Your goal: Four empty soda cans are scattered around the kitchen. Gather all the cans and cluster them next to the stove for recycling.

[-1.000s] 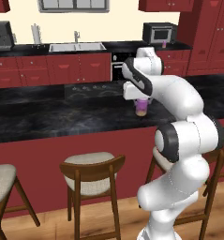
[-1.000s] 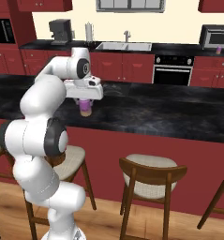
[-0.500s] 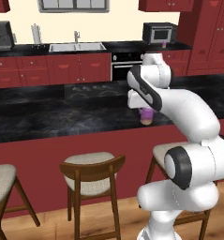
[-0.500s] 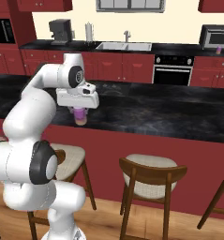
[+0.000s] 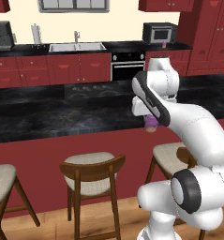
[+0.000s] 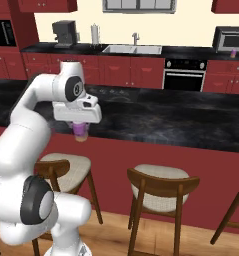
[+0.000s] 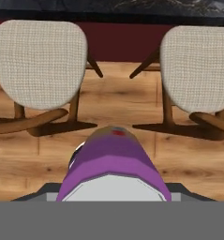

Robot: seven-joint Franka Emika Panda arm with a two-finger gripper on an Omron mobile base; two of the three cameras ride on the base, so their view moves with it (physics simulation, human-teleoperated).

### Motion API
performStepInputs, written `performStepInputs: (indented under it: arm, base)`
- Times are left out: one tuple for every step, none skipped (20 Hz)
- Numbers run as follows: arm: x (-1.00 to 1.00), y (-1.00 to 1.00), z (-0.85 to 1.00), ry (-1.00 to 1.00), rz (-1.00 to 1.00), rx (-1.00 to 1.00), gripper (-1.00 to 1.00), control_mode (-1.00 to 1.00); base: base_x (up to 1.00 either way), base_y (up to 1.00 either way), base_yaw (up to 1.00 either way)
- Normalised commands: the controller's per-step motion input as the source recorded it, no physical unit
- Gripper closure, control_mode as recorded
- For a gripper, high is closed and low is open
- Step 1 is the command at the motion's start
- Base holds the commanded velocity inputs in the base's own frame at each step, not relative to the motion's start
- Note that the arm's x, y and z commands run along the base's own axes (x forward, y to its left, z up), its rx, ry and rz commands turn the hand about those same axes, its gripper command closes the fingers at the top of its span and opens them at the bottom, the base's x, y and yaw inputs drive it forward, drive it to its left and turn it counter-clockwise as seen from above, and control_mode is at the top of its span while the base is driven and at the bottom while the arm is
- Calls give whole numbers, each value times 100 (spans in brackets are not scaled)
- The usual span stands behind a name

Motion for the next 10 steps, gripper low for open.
performStepInputs:
  arm:
    - [-45,0,0,0,1,0,100,-100]
    - [-45,0,0,0,1,0,100,-100]
    - [-38,0,0,0,1,0,100,-100]
    - [-31,0,0,0,1,0,100,-100]
    - [-24,0,0,0,0,0,100,-100]
    - [-23,0,0,0,0,0,100,-100]
    - [-21,0,0,0,0,0,100,-100]
    - [-26,0,0,0,0,0,100,-100]
    - [-24,0,0,0,0,0,100,-100]
    - [-23,0,0,0,0,0,100,-100]
  base:
    - [0,0,0]
    - [0,0,0]
    - [0,0,0]
    - [0,0,0]
    - [0,0,0]
    - [0,0,0]
    - [0,0,0]
    - [0,0,0]
    - [0,0,0]
    - [0,0,0]
